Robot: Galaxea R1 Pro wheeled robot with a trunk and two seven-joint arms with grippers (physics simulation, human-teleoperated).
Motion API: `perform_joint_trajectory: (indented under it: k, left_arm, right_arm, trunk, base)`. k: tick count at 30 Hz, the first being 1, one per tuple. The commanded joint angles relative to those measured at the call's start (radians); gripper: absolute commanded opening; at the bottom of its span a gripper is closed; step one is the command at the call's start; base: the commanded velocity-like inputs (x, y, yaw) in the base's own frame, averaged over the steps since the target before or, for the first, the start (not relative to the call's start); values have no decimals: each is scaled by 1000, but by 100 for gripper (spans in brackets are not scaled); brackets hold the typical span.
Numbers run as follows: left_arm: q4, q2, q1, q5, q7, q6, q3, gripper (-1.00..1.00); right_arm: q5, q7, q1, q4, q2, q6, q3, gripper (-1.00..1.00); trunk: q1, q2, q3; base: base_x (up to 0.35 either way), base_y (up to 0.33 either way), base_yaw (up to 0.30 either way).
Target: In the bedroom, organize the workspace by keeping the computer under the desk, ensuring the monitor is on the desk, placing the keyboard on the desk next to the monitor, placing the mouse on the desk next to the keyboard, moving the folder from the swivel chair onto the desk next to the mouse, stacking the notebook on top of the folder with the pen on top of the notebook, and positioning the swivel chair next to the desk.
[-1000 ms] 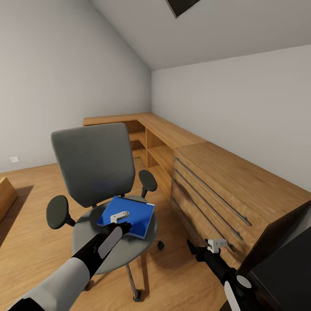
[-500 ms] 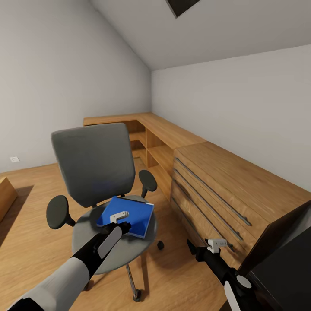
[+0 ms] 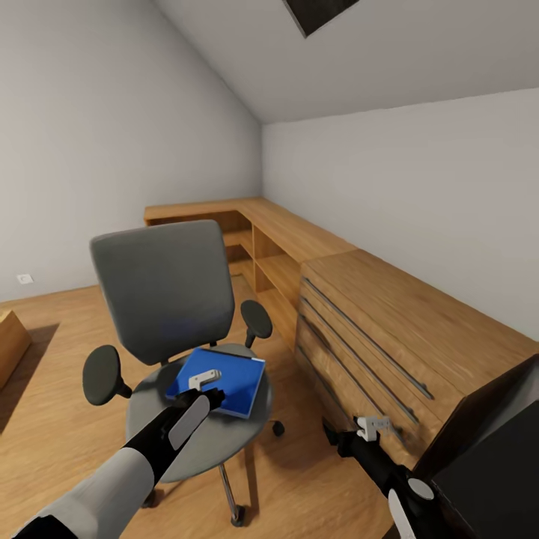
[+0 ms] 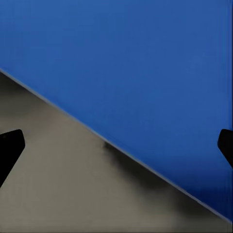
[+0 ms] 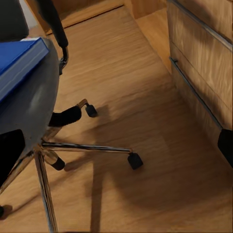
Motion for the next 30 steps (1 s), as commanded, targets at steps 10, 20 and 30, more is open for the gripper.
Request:
perform_joint_trajectory:
  k: [10, 20, 30]
  left_arm:
    - [-18, 1, -1, 6, 7, 3, -3, 100]
    - [-32, 1, -1, 8, 7, 5, -3, 100]
    - [-32, 1, -1, 8, 7, 5, -2, 100]
  right_arm:
    - [-10, 10, -1, -14, 0, 5, -64, 100]
    - [-12, 15, -1, -12, 1, 5, -63, 100]
    - [-12, 15, -1, -11, 5, 5, -62, 100]
  trunk:
    - [-39, 70, 31]
    - [-46, 84, 37]
    - [-46, 84, 37]
  base:
    - [0, 0, 0]
    - [0, 0, 0]
    - [0, 0, 0]
